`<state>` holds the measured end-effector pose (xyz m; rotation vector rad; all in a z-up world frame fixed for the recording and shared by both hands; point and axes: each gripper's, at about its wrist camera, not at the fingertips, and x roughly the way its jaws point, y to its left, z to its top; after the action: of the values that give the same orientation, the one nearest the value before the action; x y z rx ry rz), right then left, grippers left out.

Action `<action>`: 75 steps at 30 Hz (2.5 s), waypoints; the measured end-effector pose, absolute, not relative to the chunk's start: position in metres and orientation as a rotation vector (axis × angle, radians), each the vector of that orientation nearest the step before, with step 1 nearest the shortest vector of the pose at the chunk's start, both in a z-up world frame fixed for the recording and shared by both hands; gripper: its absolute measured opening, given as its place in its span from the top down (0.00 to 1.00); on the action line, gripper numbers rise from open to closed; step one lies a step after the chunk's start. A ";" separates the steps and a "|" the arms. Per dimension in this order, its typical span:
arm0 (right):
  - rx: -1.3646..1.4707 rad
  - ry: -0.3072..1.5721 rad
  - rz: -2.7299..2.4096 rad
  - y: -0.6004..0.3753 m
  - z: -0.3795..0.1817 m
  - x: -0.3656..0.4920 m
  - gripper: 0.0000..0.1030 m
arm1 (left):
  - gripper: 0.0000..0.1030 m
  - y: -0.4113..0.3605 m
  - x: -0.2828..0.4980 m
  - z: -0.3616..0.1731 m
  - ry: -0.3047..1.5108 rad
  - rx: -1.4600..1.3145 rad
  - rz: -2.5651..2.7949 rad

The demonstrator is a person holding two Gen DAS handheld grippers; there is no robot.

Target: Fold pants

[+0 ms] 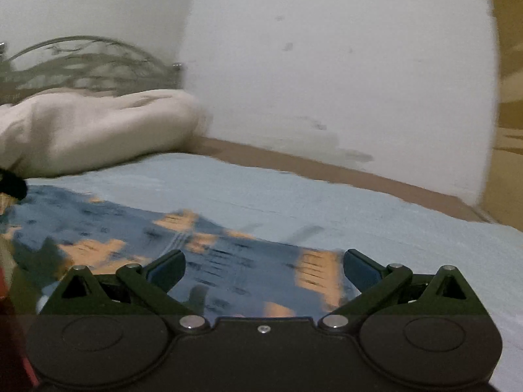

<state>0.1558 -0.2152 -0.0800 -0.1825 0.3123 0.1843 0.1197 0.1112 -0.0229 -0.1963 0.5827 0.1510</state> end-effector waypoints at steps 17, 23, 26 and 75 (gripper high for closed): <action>-0.114 0.432 0.323 -0.196 -0.110 0.209 0.01 | 0.20 0.176 0.128 -0.082 0.535 -0.579 0.044; -0.103 0.432 0.328 -0.198 -0.111 0.209 0.01 | 0.38 0.185 0.132 -0.092 0.535 -0.651 0.078; -0.101 0.434 0.329 -0.200 -0.111 0.209 0.01 | 0.48 0.186 0.131 -0.092 0.526 -0.668 0.082; -0.089 0.298 0.110 -0.287 -0.072 0.148 0.01 | 0.87 -0.063 0.161 0.041 0.330 -0.036 -0.426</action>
<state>0.1479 -0.2873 -0.0719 -0.0895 0.2982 0.1100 0.1608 -0.0628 0.0412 -0.0365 0.3302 -0.4261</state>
